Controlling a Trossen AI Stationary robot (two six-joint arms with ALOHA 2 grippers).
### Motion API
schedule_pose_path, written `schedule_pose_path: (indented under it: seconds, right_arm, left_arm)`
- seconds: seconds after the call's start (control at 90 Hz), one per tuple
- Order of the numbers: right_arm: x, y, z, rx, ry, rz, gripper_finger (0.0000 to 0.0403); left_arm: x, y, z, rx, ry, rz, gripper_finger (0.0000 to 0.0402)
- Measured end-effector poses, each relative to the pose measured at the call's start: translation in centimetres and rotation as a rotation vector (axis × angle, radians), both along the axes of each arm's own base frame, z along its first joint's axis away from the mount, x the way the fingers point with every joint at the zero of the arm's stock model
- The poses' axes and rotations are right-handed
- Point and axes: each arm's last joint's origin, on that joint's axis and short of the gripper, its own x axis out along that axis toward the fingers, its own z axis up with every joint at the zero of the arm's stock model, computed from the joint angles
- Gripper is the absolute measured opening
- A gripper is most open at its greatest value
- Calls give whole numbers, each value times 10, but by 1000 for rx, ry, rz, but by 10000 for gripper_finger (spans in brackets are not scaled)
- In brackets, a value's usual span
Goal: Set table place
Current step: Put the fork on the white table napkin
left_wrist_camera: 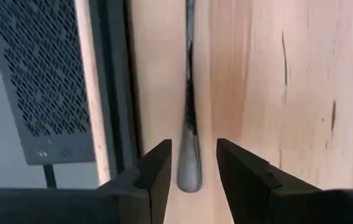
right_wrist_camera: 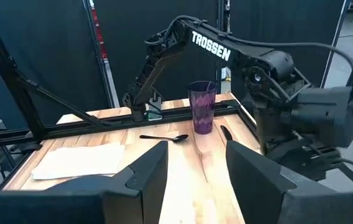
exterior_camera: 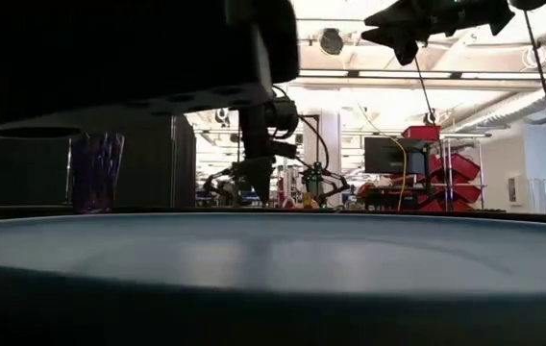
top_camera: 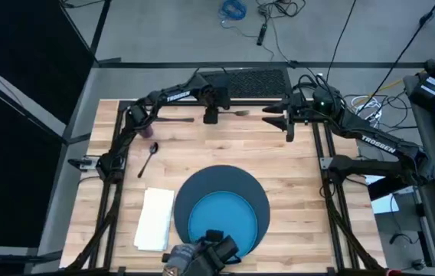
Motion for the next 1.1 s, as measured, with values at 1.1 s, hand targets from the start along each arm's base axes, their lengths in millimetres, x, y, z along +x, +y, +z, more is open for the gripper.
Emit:
schedule_pose_path:
  seconds: [1.1]
  right_arm:
    - [0, 0, 1, -7, -7, 2, 148]
  left_arm:
    - [27, 6, -9, -54, -79, 43, 86]
